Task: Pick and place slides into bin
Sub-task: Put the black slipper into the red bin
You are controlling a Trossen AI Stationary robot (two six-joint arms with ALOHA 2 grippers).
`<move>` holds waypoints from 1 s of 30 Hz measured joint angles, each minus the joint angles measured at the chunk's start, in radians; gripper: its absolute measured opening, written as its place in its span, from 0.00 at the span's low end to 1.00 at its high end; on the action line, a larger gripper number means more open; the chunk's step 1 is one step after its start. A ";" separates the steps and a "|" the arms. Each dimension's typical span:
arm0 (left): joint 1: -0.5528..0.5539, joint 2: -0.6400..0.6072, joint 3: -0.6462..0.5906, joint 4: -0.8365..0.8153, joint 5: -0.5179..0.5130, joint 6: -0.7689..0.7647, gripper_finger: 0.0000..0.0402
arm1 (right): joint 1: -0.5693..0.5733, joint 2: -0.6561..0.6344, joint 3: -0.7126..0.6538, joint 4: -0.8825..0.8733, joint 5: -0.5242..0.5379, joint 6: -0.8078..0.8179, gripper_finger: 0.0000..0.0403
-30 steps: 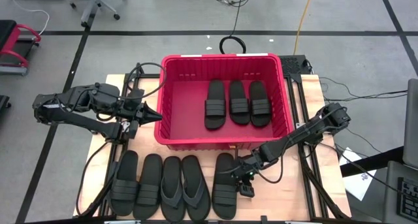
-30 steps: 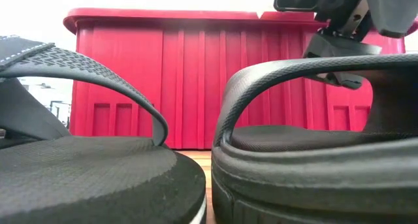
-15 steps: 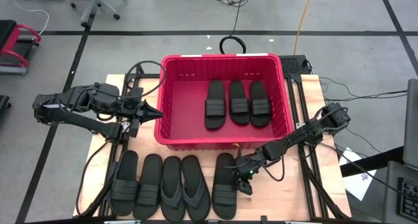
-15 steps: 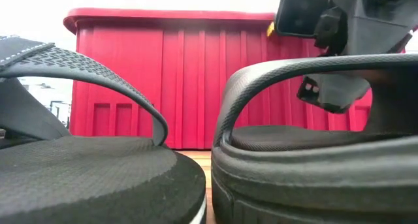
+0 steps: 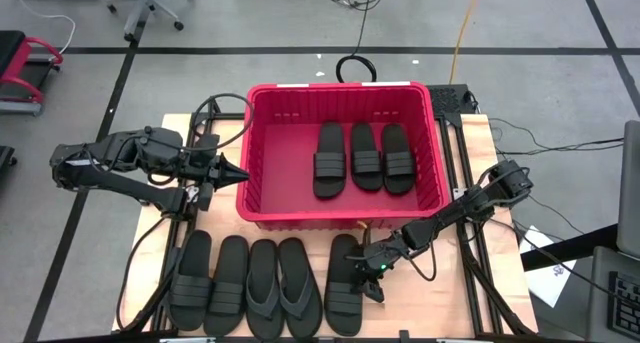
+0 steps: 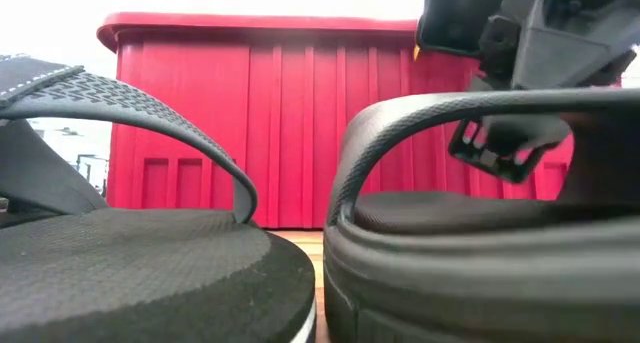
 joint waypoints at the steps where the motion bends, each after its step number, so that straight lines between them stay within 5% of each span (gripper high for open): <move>1: 0.000 0.000 0.000 -0.001 0.000 0.001 0.06 | 0.000 0.015 0.000 0.022 -0.027 0.003 0.25; 7: 0.000 0.000 0.000 -0.001 0.000 0.003 0.06 | -0.002 0.046 0.001 0.087 -0.111 0.070 0.04; 14: 0.000 0.000 0.000 -0.001 -0.001 0.021 0.06 | 0.007 -0.047 0.023 0.049 -0.136 0.089 0.01; 23: 0.000 0.000 0.000 0.059 0.002 0.019 0.06 | 0.034 -0.165 0.239 -0.293 -0.124 -0.051 0.01; 30: 0.000 0.000 0.000 0.189 0.044 0.011 0.06 | -0.002 -0.198 0.532 -0.794 -0.082 -0.206 0.01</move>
